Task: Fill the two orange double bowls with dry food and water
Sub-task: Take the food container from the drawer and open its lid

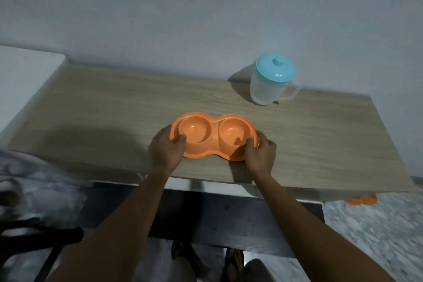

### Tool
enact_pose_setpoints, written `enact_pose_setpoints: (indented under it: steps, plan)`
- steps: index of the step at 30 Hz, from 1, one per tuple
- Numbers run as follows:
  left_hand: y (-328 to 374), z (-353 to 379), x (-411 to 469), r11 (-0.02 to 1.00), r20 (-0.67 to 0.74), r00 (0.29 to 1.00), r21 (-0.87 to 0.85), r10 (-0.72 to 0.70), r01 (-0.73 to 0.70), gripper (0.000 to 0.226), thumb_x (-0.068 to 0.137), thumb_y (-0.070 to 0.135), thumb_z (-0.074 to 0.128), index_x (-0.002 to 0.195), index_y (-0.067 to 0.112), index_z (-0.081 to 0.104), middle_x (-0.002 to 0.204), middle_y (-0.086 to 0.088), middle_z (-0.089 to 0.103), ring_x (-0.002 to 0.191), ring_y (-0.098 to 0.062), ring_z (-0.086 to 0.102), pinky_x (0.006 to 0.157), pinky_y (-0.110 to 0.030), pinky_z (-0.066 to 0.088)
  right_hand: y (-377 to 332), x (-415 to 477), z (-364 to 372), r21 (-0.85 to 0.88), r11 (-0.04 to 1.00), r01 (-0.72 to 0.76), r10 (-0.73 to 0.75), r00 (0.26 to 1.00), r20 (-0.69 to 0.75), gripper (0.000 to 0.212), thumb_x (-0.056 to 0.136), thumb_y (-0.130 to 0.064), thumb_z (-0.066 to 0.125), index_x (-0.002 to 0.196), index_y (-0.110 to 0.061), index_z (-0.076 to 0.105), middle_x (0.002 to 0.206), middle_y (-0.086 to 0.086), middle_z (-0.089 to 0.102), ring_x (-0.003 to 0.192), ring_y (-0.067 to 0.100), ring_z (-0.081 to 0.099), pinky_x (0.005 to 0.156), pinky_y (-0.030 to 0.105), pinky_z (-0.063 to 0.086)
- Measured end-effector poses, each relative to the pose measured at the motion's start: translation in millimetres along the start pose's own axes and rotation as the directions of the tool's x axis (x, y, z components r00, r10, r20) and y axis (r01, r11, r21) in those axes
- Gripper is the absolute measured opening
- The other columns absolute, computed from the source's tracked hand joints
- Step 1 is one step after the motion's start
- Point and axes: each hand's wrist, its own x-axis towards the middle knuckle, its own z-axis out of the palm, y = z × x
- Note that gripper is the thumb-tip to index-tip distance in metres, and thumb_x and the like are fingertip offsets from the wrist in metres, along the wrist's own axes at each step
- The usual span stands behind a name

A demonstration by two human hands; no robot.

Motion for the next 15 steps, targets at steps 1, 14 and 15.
enact_pose_setpoints:
  steps: [1, 14, 15]
  plan:
    - [-4.3, 1.4, -11.3, 0.999, -0.064, 0.998, -0.034, 0.005, -0.007, 0.045, 0.09, 0.031, 0.063, 0.13, 0.01, 0.058, 0.132, -0.013, 0.06, 0.125, -0.032, 0.053, 0.102, -0.039, 0.041, 1.7, -13.9, 0.2, 0.045, 0.999, 0.009, -0.007, 0.999, -0.054, 0.041, 0.099, -0.036, 0.054, 0.136, -0.02, 0.059, 0.138, 0.012, 0.047, 0.123, 0.031, 0.052, 0.1, 0.038, 0.042]
    - [-141.2, 2.0, -104.8, 0.981, -0.005, 1.0, 0.191, -0.022, 0.022, 0.028, 0.079, 0.019, 0.068, 0.107, 0.021, 0.066, 0.116, -0.003, 0.06, 0.111, -0.026, 0.058, 0.087, -0.035, 0.05, 89.5, -159.1, 76.1, 0.058, 0.983, 0.176, -0.184, 0.964, 0.192, 0.025, 0.089, -0.038, 0.072, 0.066, -0.03, 0.067, 0.072, -0.005, 0.063, 0.084, 0.027, 0.061, 0.081, 0.036, 0.046]
    - [-153.7, 4.9, -99.1, 0.981, 0.042, 0.998, 0.193, -0.043, 0.035, 0.026, 0.08, 0.019, 0.068, 0.106, 0.021, 0.068, 0.115, -0.003, 0.062, 0.109, -0.026, 0.06, 0.086, -0.033, 0.051, 95.7, -159.1, 90.0, 0.039, 0.991, 0.126, -0.132, 0.969, 0.207, 0.031, 0.085, -0.041, 0.074, 0.058, -0.032, 0.062, 0.066, -0.008, 0.062, 0.079, 0.025, 0.062, 0.081, 0.038, 0.048]
